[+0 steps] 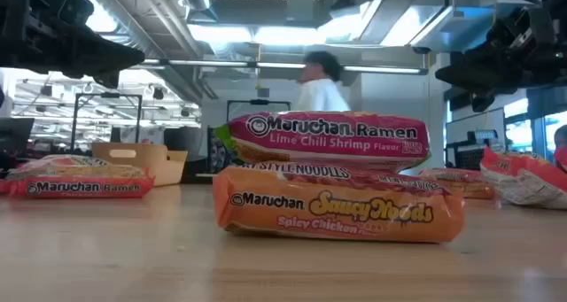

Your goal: Sort Maruchan noodles

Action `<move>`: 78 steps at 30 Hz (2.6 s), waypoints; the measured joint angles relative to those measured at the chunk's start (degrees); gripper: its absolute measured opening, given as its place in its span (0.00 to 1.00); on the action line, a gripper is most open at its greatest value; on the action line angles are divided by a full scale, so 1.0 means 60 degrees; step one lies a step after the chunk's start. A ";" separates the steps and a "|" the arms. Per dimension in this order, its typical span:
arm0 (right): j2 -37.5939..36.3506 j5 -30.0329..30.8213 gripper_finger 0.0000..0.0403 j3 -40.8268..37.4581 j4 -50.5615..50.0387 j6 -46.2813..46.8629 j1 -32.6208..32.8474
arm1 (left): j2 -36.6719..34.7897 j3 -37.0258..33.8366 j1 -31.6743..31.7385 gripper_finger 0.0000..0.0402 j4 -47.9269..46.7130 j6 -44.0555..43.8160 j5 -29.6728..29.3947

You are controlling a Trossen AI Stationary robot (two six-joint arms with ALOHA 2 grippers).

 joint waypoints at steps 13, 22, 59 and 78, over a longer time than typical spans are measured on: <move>0.0002 0.0000 0.00 0.0000 0.0000 -0.0001 0.0000 | 0.0000 0.0000 0.0000 0.02 0.0000 0.0000 -0.0001; 0.0001 0.0000 0.00 0.0000 -0.0004 0.0001 0.0000 | 0.0000 0.0002 -0.0004 0.02 0.0000 0.0000 -0.0003; -0.0001 0.0000 0.00 0.0000 -0.0004 -0.0003 0.0000 | 0.0004 0.0003 -0.0001 0.02 0.0901 -0.0376 0.0001; 0.0000 0.0561 0.00 -0.0003 0.0311 -0.0010 0.0000 | 0.0925 0.0004 0.0000 0.00 0.4674 -0.1603 -0.0036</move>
